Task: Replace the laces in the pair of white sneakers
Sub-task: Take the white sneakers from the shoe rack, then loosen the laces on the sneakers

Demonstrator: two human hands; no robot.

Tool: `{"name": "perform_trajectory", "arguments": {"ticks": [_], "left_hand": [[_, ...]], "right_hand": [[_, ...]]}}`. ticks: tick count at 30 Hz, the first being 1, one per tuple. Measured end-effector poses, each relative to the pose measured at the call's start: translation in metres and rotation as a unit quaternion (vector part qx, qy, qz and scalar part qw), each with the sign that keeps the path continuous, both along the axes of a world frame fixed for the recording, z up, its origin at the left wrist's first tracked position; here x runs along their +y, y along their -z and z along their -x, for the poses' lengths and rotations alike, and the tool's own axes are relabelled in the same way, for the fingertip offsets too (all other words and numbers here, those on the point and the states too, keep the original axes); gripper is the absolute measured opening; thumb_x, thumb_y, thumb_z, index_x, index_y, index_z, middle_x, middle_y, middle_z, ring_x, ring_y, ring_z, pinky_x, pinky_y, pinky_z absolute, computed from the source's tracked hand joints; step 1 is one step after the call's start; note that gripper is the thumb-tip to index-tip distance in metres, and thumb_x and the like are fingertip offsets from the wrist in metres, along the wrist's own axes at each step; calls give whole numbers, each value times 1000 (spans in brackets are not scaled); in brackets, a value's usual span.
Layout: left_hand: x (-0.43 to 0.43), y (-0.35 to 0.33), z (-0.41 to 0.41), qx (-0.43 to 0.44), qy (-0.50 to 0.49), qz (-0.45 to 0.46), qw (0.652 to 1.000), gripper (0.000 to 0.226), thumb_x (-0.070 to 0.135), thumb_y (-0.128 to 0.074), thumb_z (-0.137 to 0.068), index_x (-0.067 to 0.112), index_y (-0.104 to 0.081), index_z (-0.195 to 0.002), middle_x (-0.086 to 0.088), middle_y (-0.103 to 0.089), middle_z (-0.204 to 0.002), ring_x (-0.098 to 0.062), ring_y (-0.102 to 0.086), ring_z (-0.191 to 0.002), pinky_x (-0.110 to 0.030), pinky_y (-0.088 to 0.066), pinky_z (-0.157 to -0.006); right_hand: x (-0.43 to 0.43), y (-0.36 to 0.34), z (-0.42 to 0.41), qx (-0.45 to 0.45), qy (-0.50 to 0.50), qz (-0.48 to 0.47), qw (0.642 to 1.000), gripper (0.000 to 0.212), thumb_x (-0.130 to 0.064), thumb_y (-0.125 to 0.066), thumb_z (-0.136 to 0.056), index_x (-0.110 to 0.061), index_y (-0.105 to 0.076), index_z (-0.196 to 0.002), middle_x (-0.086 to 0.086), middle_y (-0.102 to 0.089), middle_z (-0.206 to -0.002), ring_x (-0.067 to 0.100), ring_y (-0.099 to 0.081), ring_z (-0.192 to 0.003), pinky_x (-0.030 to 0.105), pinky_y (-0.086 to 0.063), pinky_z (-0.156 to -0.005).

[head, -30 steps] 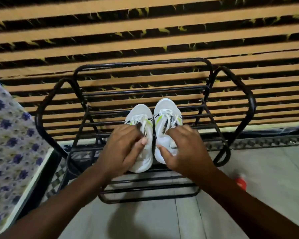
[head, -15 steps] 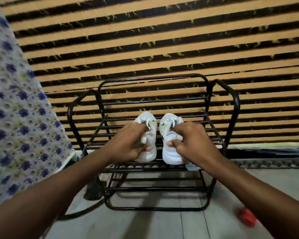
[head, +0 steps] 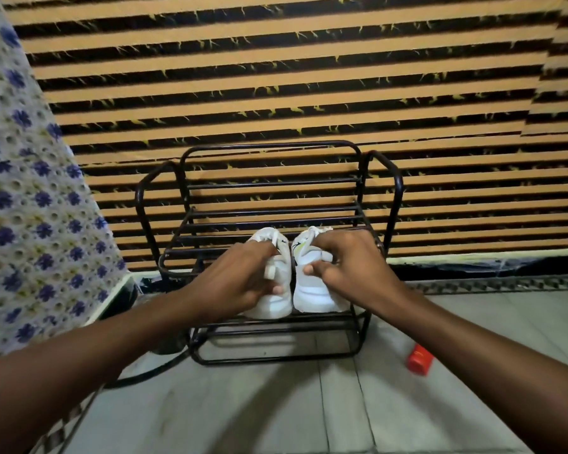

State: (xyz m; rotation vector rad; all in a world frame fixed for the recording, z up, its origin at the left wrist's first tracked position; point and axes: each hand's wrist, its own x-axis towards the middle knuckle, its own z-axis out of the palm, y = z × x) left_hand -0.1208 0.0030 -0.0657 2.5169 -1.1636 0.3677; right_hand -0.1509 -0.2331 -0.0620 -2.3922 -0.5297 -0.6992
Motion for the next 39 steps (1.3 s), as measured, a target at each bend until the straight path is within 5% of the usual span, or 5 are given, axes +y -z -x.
{"name": "perform_trajectory", "arguments": {"ticks": [14, 21, 30, 34, 39], "left_hand": [[36, 33, 96, -49, 34, 74, 995, 34, 39, -75, -88, 15, -59, -106, 6, -59, -95, -10, -50, -82, -26, -41, -69], [25, 64, 110, -55, 39, 57, 996, 30, 23, -80, -83, 10, -61, -102, -2, -61, -93, -24, -56, -84, -41, -42, -72], [20, 161, 103, 22, 12, 74, 997, 31, 23, -79, -84, 11, -60, -105, -4, -63, -97, -25, -57, -90, -32, -39, -76], [21, 209, 97, 43, -11, 56, 997, 28, 21, -78, -82, 11, -56, -95, -6, -61, -93, -27, -55, -86, -32, -36, -75], [24, 263, 91, 55, -31, 22, 998, 23, 16, -74, -79, 10, -55, -91, -8, -60, -88, -34, -55, -82, -39, -38, -70]], "right_hand": [[32, 20, 92, -14, -82, -66, 994, 16, -26, -76, -78, -11, -74, -79, -1, -69, -71, 18, -65, -68, 40, -50, -61], [21, 58, 94, 34, -72, -114, 990, 9, -14, -80, -78, -9, -75, -83, 1, -70, -71, 19, -63, -65, 37, -48, -59], [23, 145, 94, 83, -68, -41, 993, 10, -18, -80, -79, -13, -72, -83, -9, -64, -74, 9, -58, -70, 31, -45, -65], [28, 201, 94, 78, -61, -9, 995, 19, -14, -81, -78, -12, -63, -75, -12, -45, -70, 12, -46, -67, 29, -37, -62], [34, 263, 94, 77, -30, 39, 996, 17, -10, -84, -75, -3, -71, -84, 9, -67, -80, 32, -64, -78, 36, -52, -68]]}}
